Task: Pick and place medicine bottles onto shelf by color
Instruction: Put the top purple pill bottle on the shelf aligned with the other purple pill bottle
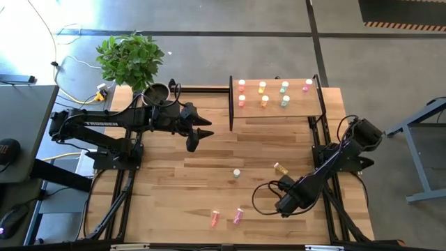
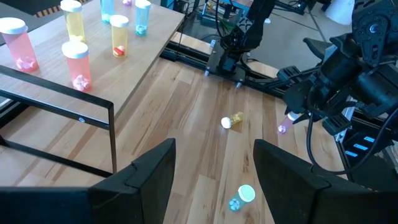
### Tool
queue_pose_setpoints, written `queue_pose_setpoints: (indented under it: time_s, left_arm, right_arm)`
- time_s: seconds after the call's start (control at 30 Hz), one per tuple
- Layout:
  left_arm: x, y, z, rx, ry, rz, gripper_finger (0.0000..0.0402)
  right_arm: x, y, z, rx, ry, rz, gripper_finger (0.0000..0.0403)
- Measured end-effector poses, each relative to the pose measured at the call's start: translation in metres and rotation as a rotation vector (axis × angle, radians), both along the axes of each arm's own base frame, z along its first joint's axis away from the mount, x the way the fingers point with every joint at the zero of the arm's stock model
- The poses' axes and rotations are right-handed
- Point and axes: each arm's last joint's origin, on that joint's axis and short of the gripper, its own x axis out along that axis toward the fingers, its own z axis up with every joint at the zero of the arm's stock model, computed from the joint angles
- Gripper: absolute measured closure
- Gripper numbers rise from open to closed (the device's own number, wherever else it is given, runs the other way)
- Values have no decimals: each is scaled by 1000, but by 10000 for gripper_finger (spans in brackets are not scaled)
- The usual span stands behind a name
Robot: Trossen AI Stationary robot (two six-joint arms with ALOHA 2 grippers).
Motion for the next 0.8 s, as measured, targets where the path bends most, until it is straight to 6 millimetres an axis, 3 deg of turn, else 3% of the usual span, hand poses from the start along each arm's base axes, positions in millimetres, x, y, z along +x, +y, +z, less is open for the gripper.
queue_pose_setpoints:
  time_s: [0.23,0.37,0.57,0.8]
  left_arm:
    - [0,0,0,0,0,0,194]
    - [0,0,0,0,0,0,194]
    - [0,0,0,17,4,3,194]
    - [-1,3,0,108,28,55,194]
  right_arm:
    - [0,1,1,18,7,19,289]
    - [5,4,12,53,-27,46,290]
    - [14,-7,50,50,-210,-30,290]
    - [14,-36,94,-49,-449,-177,290]
